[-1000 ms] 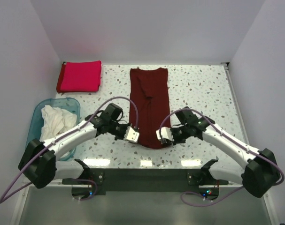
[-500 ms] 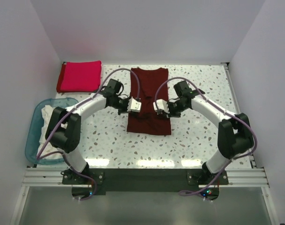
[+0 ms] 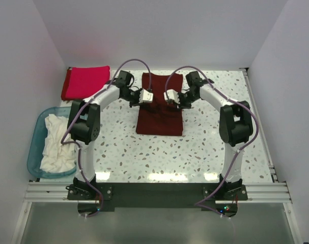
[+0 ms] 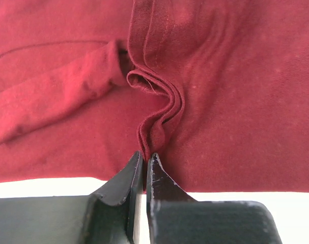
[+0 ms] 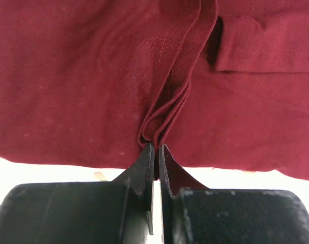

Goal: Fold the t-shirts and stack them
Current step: Fold the tshirt

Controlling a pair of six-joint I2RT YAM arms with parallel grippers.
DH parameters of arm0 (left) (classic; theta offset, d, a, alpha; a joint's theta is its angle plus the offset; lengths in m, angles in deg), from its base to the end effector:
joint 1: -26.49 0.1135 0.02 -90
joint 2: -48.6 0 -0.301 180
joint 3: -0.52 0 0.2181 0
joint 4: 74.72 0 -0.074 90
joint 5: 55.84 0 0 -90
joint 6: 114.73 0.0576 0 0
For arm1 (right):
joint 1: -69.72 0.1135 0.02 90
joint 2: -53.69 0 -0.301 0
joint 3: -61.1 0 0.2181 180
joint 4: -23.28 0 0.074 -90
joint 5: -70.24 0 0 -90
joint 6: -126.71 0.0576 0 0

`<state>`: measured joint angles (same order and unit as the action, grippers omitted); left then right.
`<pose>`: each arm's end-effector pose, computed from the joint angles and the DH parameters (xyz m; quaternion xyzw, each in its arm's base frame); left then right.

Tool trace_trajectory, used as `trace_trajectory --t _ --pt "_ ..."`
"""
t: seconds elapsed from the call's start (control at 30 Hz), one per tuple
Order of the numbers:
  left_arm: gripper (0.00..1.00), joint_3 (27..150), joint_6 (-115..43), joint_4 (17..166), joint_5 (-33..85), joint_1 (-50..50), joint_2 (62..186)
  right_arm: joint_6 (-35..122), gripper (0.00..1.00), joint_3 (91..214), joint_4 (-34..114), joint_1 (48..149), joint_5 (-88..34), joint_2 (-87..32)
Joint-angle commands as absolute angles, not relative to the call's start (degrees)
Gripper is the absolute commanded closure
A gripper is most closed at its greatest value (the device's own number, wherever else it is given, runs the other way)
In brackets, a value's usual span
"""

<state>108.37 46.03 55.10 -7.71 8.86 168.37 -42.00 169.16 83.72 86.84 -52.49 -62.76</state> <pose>0.4054 -0.1692 0.2264 0.6936 0.5898 -0.2095 0.3565 0.3865 0.1517 0.2370 -0.7347 0.5937 0.1477 0.2932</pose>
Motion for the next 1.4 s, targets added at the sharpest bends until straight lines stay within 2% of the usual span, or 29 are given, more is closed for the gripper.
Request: trace_trajectory --t 0.0,0.53,0.9,1.17,1.27,1.33,1.37 --pt "1.00 113.1 48.1 53.5 -8.8 9.6 170.8 -44.0 1.00 174.1 85.6 86.8 -54.9 -65.2" --pt "0.91 113.4 40.8 65.0 -4.6 10.4 174.1 -37.3 1.00 173.8 73.4 86.0 -47.7 -68.1" --pt "0.96 104.6 40.8 73.3 -6.7 11.4 167.2 -35.2 1.00 168.2 65.1 84.8 -47.5 -63.6" --pt "0.96 105.3 36.7 78.7 -4.2 11.4 169.7 -32.9 1.00 169.5 60.3 84.7 -46.5 -66.1" --pt "0.92 107.2 35.0 80.2 -2.6 11.4 171.0 -31.4 1.00 170.7 58.6 84.7 -45.6 -67.3" --pt "0.80 107.8 33.9 81.7 -1.4 11.3 171.9 -30.3 1.00 171.3 57.4 84.7 -44.1 -68.0" --pt "0.71 108.0 32.3 83.0 -0.6 11.4 172.3 -29.8 0.76 171.4 56.2 84.7 -43.1 -68.0"
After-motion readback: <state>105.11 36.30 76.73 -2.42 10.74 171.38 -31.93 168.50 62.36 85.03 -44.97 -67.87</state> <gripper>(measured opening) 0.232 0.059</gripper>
